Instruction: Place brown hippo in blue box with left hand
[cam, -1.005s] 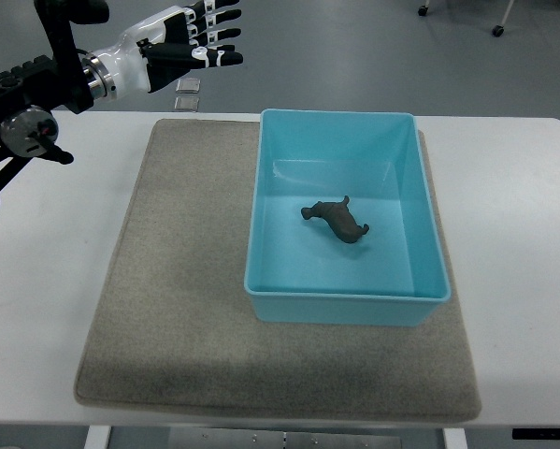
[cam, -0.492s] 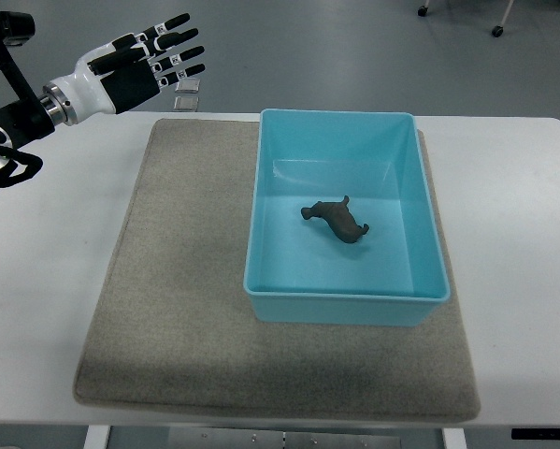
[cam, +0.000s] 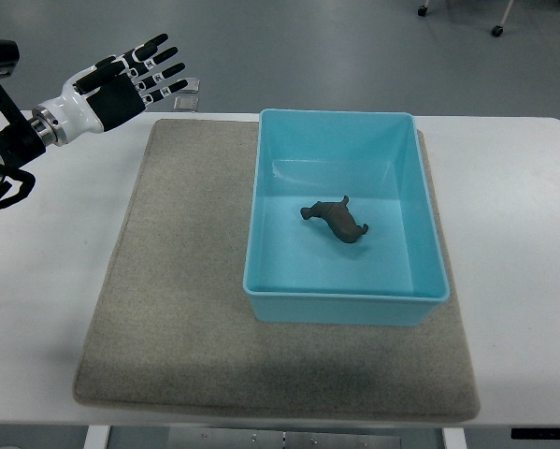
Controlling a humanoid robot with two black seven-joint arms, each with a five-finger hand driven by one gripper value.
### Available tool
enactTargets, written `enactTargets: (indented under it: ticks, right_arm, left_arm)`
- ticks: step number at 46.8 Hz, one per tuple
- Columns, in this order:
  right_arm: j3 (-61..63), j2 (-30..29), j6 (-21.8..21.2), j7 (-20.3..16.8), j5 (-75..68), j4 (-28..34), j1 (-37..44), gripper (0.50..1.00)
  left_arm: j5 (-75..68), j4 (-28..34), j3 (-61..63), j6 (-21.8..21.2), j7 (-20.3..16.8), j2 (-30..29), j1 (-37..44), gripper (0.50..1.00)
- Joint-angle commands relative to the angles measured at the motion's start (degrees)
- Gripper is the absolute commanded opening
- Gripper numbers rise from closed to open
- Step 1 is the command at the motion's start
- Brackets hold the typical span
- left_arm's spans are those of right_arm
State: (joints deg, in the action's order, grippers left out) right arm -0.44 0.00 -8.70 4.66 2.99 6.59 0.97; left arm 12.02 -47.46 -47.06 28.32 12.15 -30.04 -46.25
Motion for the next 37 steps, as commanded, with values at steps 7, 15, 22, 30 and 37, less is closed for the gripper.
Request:
enactTargets:
  ticks: [7,15,22,30,37]
  right_arm:
    - [0.1,0.0,0.0,0.0,0.0,0.0,0.0,0.936]
    - [0.3,0.0,-0.3,0.0,0.0,0.2,0.0,0.936]
    - [0.3,0.0,-0.2,0.0,0.1,0.2,0.0,0.936]
    - [0.2,0.0,0.0,0.0,0.1,0.2,0.0,0.936]
    - [0.1,0.0,0.0,0.0,0.1,0.1,0.0,0.936]
  left_arm:
    - [-0.2,0.0,-0.1,1.0,-0.2,0.0,0.3,1.000]
    - [-0.4,0.0,0.0,1.1,-0.2,-0.2,0.4,1.000]
    - [-0.4,-0.1,0.0,1.1,-0.2,-0.2,0.4,1.000]
    - [-0.5,-0.1,0.0,1.0,-0.2,-0.2,0.4,1.000]
    - [-0.5,-0.1,0.0,1.0,-0.2,-0.3,0.4,1.000]
